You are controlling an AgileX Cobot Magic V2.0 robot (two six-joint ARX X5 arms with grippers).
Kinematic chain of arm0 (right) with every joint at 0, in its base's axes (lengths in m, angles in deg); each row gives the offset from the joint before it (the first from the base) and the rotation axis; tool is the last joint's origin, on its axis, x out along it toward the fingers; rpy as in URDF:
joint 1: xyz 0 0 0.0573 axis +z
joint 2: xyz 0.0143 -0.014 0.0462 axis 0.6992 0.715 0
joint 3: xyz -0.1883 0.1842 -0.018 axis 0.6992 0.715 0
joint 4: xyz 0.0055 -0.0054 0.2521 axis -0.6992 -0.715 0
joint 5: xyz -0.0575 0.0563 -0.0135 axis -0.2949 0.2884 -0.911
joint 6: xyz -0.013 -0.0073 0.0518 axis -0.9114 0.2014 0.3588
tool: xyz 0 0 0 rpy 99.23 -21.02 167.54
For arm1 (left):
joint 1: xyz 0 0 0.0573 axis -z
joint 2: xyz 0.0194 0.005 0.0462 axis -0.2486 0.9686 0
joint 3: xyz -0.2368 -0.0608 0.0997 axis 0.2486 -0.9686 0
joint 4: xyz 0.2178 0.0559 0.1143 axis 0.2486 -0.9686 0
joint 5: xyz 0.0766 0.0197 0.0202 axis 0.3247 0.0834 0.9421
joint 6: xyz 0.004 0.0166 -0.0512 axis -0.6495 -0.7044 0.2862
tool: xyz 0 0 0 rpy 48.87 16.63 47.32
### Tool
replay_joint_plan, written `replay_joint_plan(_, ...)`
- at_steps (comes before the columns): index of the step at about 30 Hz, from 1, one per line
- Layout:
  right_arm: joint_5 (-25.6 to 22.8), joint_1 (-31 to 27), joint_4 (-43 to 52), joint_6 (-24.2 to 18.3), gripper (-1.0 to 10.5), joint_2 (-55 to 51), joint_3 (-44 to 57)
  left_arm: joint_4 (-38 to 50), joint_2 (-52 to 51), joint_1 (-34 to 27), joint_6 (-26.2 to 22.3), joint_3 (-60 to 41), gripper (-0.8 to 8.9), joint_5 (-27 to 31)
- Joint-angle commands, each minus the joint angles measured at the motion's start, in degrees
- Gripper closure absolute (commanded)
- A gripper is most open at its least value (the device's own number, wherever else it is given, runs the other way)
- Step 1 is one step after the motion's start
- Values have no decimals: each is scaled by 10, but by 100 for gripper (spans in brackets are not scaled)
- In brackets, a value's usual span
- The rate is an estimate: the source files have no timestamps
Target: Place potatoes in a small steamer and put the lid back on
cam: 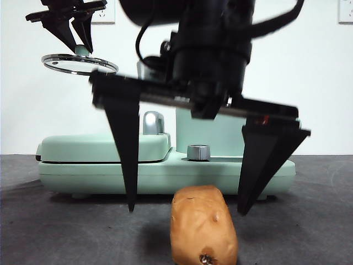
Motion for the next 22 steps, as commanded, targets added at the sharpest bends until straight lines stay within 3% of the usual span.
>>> replay_joint_plan(1, -3, 5, 5, 3, 457, 23, -10, 8, -9, 1, 4, 24, 795, -12)
replay_joint_plan(6, -2, 1, 11, -11, 577, 33, -10, 6, -9, 1, 4, 24, 795, -20)
replay_joint_plan(11, 10, -16, 0, -21, 580, 41, -10, 0, -9, 1, 4, 24, 795, -20)
replay_joint_plan(17, 12, -31, -5, -31, 706, 44, -10, -1, -9, 1, 4, 24, 795, -20)
replay_joint_plan(22, 14, -33, -4, -43, 735, 43, -12, -1, -9, 1, 4, 24, 795, -20)
